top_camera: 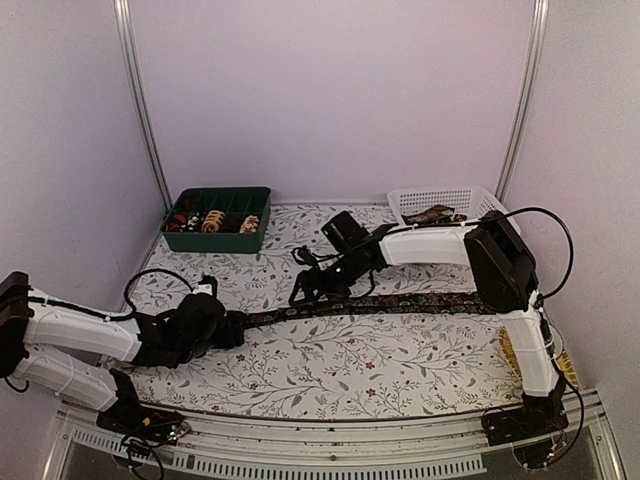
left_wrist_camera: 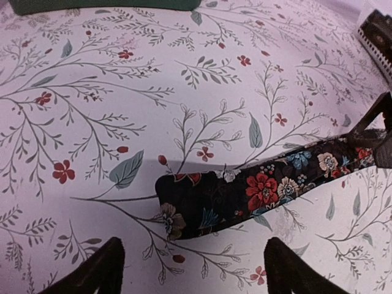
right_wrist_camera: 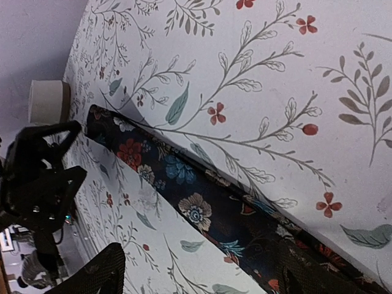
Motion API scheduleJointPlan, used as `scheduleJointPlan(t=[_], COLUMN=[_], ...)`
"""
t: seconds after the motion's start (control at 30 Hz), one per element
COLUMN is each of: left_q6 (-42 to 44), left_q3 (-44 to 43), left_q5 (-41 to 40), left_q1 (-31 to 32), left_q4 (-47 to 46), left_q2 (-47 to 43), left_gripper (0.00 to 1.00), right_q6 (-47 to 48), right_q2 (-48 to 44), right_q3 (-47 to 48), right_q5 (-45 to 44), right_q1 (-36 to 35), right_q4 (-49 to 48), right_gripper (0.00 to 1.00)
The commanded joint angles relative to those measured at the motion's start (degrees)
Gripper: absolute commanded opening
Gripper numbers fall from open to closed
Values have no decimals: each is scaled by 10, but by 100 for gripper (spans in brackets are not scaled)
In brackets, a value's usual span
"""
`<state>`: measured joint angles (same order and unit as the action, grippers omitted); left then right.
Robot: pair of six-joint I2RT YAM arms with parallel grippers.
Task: Roll the ties
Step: Adjust the tie at the center of the board.
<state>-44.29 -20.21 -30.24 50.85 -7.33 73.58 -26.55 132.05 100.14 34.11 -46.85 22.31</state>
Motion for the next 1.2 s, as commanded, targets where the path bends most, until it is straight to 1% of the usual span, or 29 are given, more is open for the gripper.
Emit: scheduleJointPlan(t=[0.0, 0.03, 0.07, 0.1, 0.17, 0.2, 0.23, 0.27, 0.33, 0.47, 0.57, 0.73, 0.93, 0.97, 1.03, 1.17], left_q6=[-43, -31, -18, -2, 19, 23, 26, 26, 32, 42, 43, 42, 29, 27, 27, 30], left_q3=[-15, -17, -20, -24, -31, -33, -33, -31, -26, -30, -28, -13, -11, -11, -11, -12], left_q5=[-39, -46, -52, -56, -47, -30, -5, 25, 77, 133, 168, 207, 209, 211, 216, 223], left_q1=[18, 16, 14, 8, -19, -41, -69, -96, -140, -187, -219, -256, -268, -269, -271, -278], left_q4=[124, 129, 136, 140, 150, 153, 153, 148, 125, 93, 80, 57, 64, 64, 66, 74], left_q2=[-102, -126, -146, -164, -185, -191, -194, -194, -191, -163, -143, -138, -157, -160, -164, -172], left_gripper=[85, 89, 96, 99, 100, 100, 100, 100, 100, 100, 100, 100, 100, 100, 100, 100], right_q6=[199, 224, 258, 293, 378, 407, 458, 485, 564, 636, 675, 708, 704, 705, 703, 702], right_q2=[-125, -127, -126, -125, -117, -109, -100, -86, -54, 14, 66, 109, 144, 149, 151, 150], right_q3=[5, 16, 29, 45, 65, 75, 83, 96, 118, 171, 200, 206, 204, 203, 197, 182], right_q5=[-72, -79, -79, -81, -98, -108, -119, -130, -134, -118, -116, -142, -184, -198, -202, -201], right_q1=[-4, -6, -8, -15, -33, -44, -55, -66, -79, -86, -90, -93, -94, -96, -97, -104], right_q4=[86, 95, 109, 120, 127, 126, 124, 121, 120, 117, 120, 101, 84, 82, 79, 77], right_gripper=[84, 84, 85, 86, 89, 91, 94, 96, 97, 97, 96, 91, 83, 80, 74, 70])
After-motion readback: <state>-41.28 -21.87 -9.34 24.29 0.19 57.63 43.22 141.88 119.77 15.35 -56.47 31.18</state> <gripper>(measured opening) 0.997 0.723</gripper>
